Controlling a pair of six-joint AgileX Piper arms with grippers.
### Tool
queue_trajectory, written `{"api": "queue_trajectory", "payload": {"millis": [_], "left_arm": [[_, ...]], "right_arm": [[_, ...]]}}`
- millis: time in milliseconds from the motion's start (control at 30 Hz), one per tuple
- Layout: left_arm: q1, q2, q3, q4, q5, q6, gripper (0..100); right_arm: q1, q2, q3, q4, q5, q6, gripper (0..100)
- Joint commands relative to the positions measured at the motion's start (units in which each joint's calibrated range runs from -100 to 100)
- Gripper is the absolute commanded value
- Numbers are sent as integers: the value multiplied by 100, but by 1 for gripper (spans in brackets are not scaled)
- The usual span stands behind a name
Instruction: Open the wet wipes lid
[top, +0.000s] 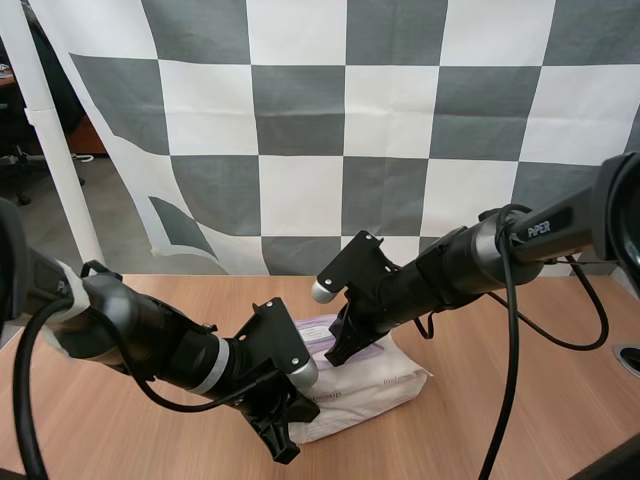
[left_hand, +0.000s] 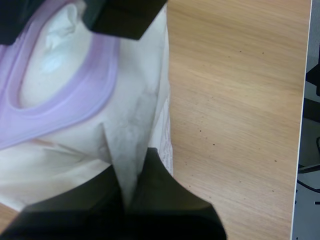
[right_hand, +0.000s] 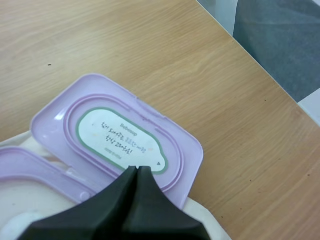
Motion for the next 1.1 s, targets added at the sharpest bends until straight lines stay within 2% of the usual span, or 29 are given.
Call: {"api": "queue_trajectory", "payload": {"millis": [0,200,267,333,367,400,433,467,533,600,633,700,733,800,900,933,1000,1067], "left_arm": [[-2,-9,6,4,-4,76,0],[-2,-9,6,2,-39,76,0],[-2,-9,6,2,-39,76,0],[-2,-9,6,16,-20,76,0],[-2,-9,6,16,-20,76,0],[-2,-9,6,17,-20,76,0],[-2,-9,6,27,-41,55,5],[-2,-9,6,97,-56,-14,14],[-2,-9,6,183,-56,-54,42],[-2,-9,6,200,-38,-119,94],[-2,-9,6,200,-38,-140,100],[-2,-20,6,225,-38,-140,100],[-2,-50,-7,279,4,-126,100],[-2,-248,-96,480,270,-142,100],[23,-653,-264,681,752,-346,100],[73,-891,-349,747,1050,-426,100],[288,-1691,-729,958,2484,-704,100],[473,-2258,-984,1028,3112,-757,100]], "right_arm": [[2,232,7,108,7,-1,0],[2,-110,7,82,35,-1,0],[2,-624,7,-144,35,-1,0],[2,-1277,7,-638,12,-1,0],[2,-1541,7,-1000,12,252,0],[2,-1889,7,-1430,12,769,0],[2,-2222,7,-1904,80,1298,0],[2,-2499,7,-2278,149,1698,0],[2,-3189,7,-3154,517,2592,0],[-17,-3806,7,-3728,1160,3250,0],[-58,-4027,-19,-3932,1761,3687,0],[-145,-4375,-19,-4070,3095,4271,0],[-163,-4551,-19,-4124,3524,4352,0],[-182,-5129,-36,-4281,4000,4405,0],[-182,-5852,-178,-4445,4018,4456,0],[-182,-6144,-271,-4476,4018,4570,0],[-182,-6572,-429,-4489,4018,4682,0],[-182,-6808,-542,-4489,4018,4830,0]]}}
